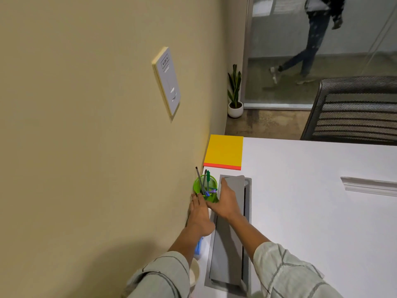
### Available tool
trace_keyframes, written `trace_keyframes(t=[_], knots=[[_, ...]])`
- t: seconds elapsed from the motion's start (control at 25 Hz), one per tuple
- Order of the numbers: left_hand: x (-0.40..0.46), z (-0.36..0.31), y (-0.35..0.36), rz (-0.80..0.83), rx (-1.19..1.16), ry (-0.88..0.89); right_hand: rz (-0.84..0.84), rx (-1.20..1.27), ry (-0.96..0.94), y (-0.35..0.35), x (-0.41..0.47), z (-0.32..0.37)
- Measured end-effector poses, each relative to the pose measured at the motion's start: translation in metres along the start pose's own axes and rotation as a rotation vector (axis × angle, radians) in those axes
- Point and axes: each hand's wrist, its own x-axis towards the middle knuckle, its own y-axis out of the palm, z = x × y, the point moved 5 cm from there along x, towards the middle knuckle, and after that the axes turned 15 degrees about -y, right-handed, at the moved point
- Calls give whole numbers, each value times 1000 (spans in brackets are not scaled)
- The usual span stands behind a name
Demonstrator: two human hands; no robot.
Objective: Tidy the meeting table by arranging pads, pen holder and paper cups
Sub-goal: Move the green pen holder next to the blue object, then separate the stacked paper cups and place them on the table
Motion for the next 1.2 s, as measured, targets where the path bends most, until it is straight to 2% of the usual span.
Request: trace_keyframes(t=[0.16, 0.24, 0.36, 0.48, 0.72, 1.0, 1.2], knots=[[-43, 6, 12, -33, -27, 6, -129, 10, -116, -10, -53, 28], [-64, 17, 16, -69, 24, 28, -123, 7, -128, -9, -80, 33], [-92, 42, 18, -154, 113, 61, -20, 5, -113, -3, -107, 38], [-128, 67, 26, -248, 140, 11, 148, -29, -74, 6, -133, 48], [-176, 109, 58, -294, 205, -86, 413, -150, -18, 27, -166, 58], [-196, 149, 83, -298, 241, 2, 624, -412, -54, 62, -182, 55], [-193, 176, 101, -242, 205, 2, 647, -510, -96, 86, -179, 51]])
